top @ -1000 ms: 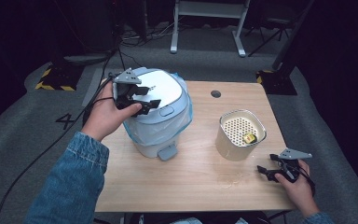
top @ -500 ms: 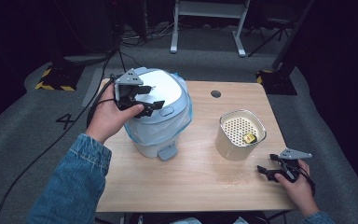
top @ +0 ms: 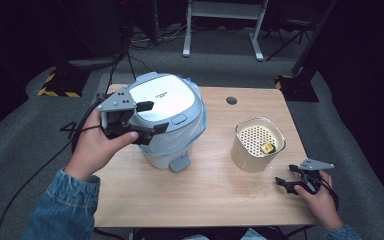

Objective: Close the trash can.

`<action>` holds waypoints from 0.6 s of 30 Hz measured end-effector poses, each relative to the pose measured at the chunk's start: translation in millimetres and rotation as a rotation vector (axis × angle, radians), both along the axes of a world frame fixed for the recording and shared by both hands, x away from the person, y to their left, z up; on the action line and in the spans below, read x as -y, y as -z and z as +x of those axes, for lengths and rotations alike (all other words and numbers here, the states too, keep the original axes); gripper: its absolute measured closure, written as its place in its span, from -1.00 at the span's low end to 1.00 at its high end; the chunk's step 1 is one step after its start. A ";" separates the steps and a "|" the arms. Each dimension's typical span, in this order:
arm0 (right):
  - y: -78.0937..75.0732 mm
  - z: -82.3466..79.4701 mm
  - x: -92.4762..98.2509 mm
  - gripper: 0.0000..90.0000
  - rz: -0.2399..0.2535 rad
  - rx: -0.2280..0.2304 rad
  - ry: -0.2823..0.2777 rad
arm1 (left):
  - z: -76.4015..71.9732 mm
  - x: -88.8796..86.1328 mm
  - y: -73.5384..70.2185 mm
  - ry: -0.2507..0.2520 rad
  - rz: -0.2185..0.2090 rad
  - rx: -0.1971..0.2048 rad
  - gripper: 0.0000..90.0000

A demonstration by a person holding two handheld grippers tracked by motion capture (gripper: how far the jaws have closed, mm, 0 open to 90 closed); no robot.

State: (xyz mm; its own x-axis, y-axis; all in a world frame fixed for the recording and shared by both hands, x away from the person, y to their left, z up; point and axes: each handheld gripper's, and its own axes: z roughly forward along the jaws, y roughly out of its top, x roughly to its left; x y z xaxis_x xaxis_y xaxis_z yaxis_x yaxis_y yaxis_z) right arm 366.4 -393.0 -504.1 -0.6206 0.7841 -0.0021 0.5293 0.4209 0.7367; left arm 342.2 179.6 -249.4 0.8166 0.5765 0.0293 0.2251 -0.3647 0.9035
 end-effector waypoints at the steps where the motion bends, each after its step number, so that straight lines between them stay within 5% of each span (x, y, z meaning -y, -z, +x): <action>1: 0.0 0.0 0.0 -0.66 0.000 0.000 0.000 | -4.8 -1.6 1.1 -0.004 0.007 0.001 -0.44; 6: 0.0 0.4 -0.6 -0.66 0.001 0.001 -0.002 | -25.2 -13.4 16.2 -0.034 0.037 -0.009 -0.45; 18: 0.0 2.6 -4.3 -0.66 -0.001 0.000 -0.005 | -39.7 -40.8 60.3 -0.112 0.034 -0.053 -0.49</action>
State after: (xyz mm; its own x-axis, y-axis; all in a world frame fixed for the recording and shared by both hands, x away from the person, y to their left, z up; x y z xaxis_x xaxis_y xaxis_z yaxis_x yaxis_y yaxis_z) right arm 369.0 -388.6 -504.1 -0.6245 0.7810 -0.0028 0.5268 0.4239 0.7368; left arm 302.5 220.4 -309.6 0.7478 0.6639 0.0089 0.3137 -0.3650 0.8766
